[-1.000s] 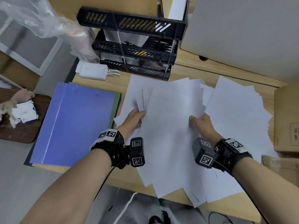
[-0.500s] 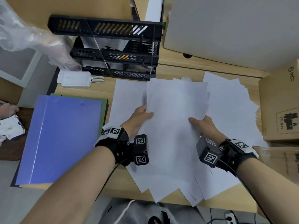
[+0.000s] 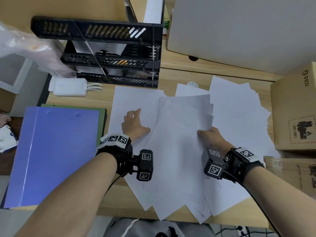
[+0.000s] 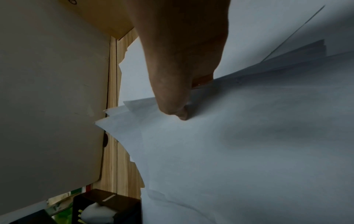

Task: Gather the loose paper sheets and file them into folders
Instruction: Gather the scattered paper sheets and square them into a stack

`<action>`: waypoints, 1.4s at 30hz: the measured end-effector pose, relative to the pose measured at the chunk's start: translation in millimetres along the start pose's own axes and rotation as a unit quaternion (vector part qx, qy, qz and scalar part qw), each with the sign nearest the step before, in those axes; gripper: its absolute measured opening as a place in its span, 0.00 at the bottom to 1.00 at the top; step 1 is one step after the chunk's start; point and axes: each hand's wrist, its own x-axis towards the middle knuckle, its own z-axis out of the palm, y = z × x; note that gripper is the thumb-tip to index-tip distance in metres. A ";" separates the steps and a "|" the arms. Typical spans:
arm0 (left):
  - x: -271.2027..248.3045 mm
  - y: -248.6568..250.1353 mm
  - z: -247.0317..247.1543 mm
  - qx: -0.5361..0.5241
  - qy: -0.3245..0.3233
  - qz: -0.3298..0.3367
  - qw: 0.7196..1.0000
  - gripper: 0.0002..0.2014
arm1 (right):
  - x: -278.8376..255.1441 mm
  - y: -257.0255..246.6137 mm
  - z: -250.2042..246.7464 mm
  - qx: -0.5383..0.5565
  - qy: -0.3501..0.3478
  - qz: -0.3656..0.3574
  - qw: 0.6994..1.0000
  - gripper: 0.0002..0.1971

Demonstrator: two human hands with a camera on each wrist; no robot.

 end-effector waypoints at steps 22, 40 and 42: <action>20.6 43.1 -7.1 -0.309 -0.094 0.004 0.946 0.10 | 13.6 -3.2 -24.3 0.095 0.020 0.010 0.995 0.06; -22.6 37.1 -4.5 -0.492 -0.182 -0.049 0.850 0.13 | -2.6 -5.7 -1.4 0.075 0.010 0.000 0.997 0.12; -27.2 36.3 -2.9 -0.482 -0.172 -0.032 0.858 0.15 | -6.4 -9.6 -0.4 0.078 0.020 0.002 0.997 0.08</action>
